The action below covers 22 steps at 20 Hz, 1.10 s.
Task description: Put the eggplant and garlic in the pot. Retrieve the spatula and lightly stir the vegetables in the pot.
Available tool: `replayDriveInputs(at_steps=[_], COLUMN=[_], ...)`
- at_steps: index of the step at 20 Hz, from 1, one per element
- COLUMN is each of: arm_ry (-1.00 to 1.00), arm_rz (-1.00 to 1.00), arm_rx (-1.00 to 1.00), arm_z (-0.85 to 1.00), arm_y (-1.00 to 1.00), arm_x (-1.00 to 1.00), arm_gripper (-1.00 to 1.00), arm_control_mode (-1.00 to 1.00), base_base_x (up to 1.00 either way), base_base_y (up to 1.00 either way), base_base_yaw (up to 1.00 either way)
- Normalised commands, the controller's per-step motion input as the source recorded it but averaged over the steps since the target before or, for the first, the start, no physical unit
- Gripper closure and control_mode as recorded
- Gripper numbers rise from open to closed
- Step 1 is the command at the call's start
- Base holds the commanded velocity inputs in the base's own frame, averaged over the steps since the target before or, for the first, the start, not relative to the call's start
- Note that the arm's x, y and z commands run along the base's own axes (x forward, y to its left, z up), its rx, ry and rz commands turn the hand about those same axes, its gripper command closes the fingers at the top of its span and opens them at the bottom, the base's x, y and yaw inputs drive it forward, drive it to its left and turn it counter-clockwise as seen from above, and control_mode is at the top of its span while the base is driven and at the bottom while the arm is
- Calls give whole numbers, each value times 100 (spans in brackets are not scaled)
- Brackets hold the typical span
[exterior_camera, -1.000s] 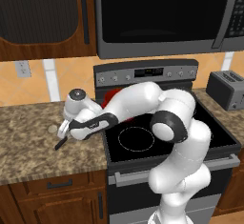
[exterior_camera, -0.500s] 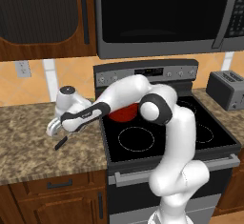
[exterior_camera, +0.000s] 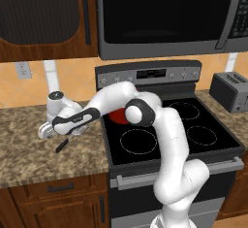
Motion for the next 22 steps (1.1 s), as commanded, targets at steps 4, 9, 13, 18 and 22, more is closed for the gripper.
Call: replayDriveInputs(at_steps=[4,9,13,18,22], arm_ry=[0,1,4,1,-1], arm_rz=[-13,-12,-8,-9,-2], arm_rx=[0,0,0,0,0], arm_z=[-33,-29,-20,0,29], arm_y=[0,14,4,-16,-27], arm_x=[47,50,14,-17,-57], arm_gripper=[-100,-100,100,100,100], arm_control_mode=[-100,-100,-100,-100,-100], base_base_x=[0,0,0,0,0], base_base_y=[0,0,0,0,0], base_base_yaw=[0,0,0,0,0])
